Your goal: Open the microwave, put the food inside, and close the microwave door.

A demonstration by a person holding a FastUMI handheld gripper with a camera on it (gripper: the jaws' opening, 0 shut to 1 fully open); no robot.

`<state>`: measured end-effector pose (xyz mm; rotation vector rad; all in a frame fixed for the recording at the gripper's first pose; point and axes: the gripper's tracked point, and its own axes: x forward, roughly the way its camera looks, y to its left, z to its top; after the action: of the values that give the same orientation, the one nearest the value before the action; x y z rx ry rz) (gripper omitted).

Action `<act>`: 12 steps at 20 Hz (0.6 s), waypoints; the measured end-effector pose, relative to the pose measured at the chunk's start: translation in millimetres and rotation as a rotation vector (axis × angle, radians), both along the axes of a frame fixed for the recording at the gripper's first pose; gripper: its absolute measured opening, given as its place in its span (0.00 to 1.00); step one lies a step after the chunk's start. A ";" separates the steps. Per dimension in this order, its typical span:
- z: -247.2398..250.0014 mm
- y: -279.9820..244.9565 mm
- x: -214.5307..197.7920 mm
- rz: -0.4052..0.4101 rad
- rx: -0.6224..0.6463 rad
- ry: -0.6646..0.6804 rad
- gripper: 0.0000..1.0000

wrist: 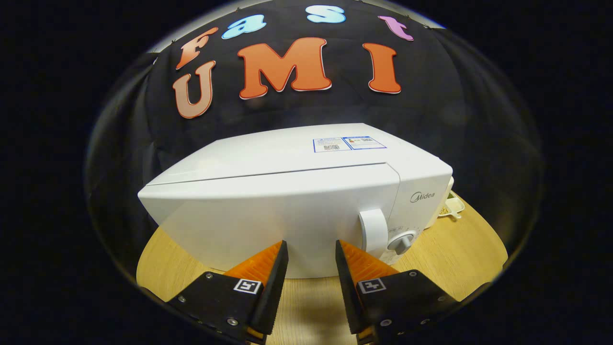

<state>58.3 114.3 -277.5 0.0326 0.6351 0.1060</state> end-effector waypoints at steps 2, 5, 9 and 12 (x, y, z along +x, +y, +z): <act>13.4 -6.8 -5.6 -0.002 -0.002 -0.018 0.61; 43.7 -20.6 -10.4 -0.027 0.018 -0.061 0.62; 112.2 -48.8 -9.8 -0.059 0.015 -0.184 0.66; 176.6 -70.9 -7.5 -0.069 -0.002 -0.296 0.75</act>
<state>50.8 43.4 -100.9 0.0360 0.3380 0.0420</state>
